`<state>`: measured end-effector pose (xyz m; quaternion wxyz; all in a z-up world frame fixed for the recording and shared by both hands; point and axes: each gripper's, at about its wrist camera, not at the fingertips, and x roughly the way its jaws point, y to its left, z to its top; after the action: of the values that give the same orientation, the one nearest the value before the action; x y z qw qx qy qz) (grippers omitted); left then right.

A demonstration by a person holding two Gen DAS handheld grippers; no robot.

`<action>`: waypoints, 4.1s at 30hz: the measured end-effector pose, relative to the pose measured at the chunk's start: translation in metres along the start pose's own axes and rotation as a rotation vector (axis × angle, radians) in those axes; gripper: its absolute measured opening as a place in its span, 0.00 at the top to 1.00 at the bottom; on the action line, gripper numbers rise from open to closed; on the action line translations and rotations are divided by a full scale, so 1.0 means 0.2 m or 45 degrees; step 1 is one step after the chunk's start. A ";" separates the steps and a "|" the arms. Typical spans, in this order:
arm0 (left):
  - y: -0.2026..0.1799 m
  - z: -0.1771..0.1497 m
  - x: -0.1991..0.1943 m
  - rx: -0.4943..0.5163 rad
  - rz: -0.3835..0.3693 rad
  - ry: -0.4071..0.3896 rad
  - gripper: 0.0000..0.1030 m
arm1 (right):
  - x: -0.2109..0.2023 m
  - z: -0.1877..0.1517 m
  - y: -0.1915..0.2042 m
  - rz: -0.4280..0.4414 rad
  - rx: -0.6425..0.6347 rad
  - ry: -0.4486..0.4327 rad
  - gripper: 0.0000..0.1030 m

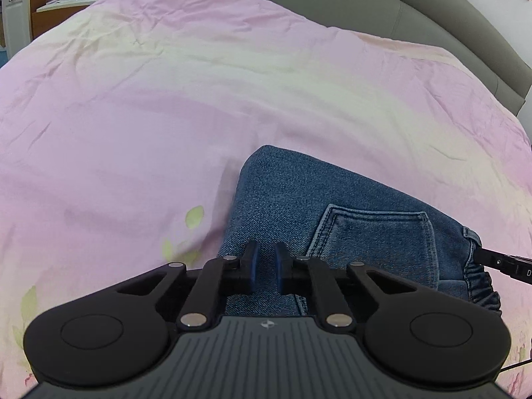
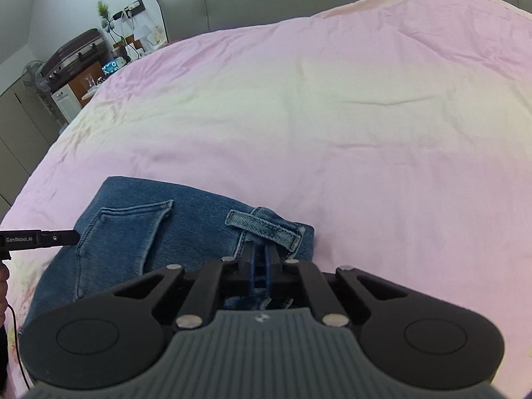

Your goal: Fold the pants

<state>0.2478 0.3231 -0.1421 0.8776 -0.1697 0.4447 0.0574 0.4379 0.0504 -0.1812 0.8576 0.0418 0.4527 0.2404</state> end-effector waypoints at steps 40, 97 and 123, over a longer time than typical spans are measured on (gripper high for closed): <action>-0.05 -0.62 -0.49 0.464 0.326 -0.061 0.70 | -0.35 -0.50 0.25 0.074 -0.302 -0.071 0.75; -1.13 -1.02 -1.47 0.308 0.396 -0.474 0.13 | -1.90 -0.95 0.22 0.011 -0.310 -0.579 0.06; -1.15 -1.18 -1.25 0.272 0.441 -0.325 0.13 | -1.70 -1.12 0.17 -0.016 -0.246 -0.497 0.06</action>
<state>-0.0236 0.0378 -0.0137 0.9167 0.0116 0.3563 0.1807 0.0849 -0.1058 -0.0457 0.9306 0.0024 0.2531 0.2645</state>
